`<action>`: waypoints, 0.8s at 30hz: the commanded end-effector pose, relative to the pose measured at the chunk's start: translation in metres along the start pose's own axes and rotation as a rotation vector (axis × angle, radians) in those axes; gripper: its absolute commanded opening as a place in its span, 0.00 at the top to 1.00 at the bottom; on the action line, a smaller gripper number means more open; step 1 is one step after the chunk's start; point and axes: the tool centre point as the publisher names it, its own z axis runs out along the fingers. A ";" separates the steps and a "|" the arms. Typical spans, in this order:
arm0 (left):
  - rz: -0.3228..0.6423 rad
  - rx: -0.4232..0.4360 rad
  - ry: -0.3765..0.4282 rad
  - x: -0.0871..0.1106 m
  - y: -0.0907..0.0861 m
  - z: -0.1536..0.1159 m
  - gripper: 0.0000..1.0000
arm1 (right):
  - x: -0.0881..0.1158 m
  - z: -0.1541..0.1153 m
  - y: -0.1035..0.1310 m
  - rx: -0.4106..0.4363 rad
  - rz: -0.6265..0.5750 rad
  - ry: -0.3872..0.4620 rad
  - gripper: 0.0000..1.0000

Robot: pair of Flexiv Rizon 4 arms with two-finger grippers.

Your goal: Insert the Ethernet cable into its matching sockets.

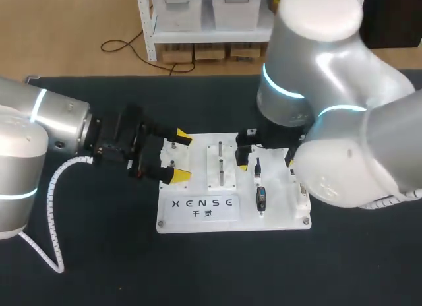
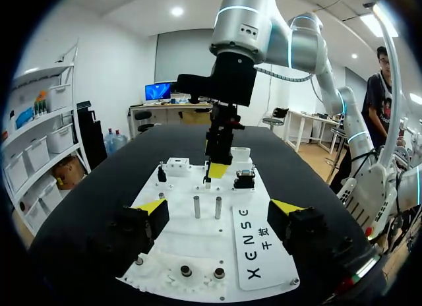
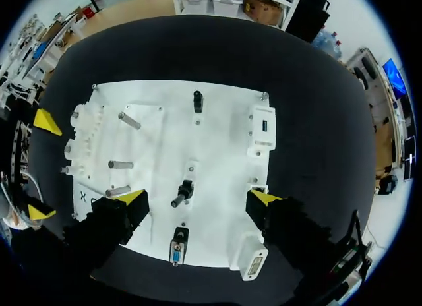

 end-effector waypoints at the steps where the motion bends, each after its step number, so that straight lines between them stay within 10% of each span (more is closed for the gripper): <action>1: 0.002 -0.001 -0.004 0.001 0.000 0.000 0.00 | -0.006 0.005 0.006 0.052 0.019 0.007 0.00; 14: 0.002 -0.001 -0.004 0.001 0.000 0.000 0.00 | -0.012 0.018 0.007 0.050 0.056 0.028 0.00; 19: 0.002 -0.001 -0.004 0.001 0.000 0.000 0.00 | -0.010 0.018 0.008 0.039 0.040 0.037 0.35; 21: 0.002 -0.001 -0.004 0.001 0.000 0.000 0.00 | -0.009 0.019 0.009 0.041 0.033 0.039 0.67; 24: 0.002 -0.001 -0.004 0.001 0.000 0.000 0.00 | -0.006 0.018 0.010 0.041 0.021 0.044 0.69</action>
